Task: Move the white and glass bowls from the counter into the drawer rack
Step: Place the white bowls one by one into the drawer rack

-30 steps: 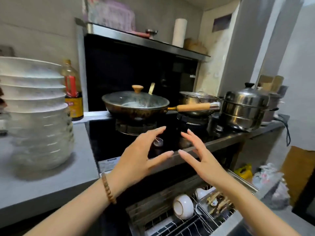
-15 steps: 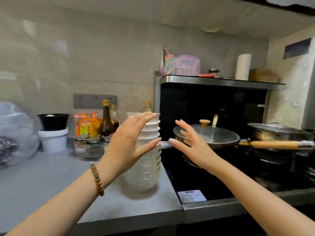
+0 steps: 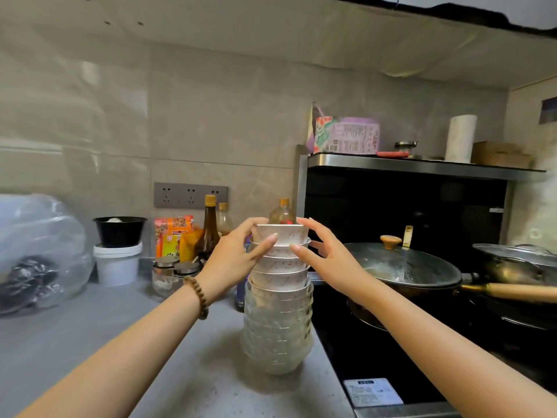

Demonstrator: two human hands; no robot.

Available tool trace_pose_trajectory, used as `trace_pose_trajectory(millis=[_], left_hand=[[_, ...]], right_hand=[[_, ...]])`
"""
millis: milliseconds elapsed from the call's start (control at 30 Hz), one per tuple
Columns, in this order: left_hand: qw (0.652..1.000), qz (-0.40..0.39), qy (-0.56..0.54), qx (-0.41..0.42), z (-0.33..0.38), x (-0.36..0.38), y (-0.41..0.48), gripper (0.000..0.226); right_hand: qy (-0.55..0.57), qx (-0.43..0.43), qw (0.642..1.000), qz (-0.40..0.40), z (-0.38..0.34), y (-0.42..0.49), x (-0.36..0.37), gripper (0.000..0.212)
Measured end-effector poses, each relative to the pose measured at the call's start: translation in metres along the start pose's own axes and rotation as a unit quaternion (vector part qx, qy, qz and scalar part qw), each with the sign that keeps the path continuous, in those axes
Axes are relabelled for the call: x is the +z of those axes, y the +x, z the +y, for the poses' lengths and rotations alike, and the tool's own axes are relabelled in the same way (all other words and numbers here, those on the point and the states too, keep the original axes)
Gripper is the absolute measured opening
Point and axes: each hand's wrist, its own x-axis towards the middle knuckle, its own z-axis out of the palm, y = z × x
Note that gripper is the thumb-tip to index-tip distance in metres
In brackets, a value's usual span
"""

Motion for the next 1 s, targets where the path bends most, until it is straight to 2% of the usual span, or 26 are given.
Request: trace_pose_trajectory(millis=[133, 433, 600, 800, 1000], left_hand=[[0.998, 0.025, -0.052, -0.019, -0.006, 0.005, 0.008, 0.033], [0.991, 0.073, -0.113, -0.018, -0.014, 0.015, 0.013, 0.033], [0.989, 0.098, -0.11, 0.002, -0.011, 0.018, 0.012, 0.03], [0.982, 0.137, -0.125, 0.042, 0.009, 0.016, 0.015, 0.026], [0.963, 0.137, -0.208, 0.105, 0.054, 0.027, 0.018, 0.031]], right_hand=[[-0.012, -0.006, 1.0, 0.007, -0.002, 0.002, 0.003, 0.043], [-0.026, -0.035, 0.999, 0.03, -0.003, -0.003, 0.009, 0.055], [-0.034, -0.049, 0.998, 0.03, -0.006, -0.005, 0.008, 0.058], [-0.034, -0.084, 0.995, 0.041, -0.022, -0.007, -0.009, 0.052], [-0.106, -0.14, 0.981, 0.08, -0.042, -0.025, -0.057, 0.058]])
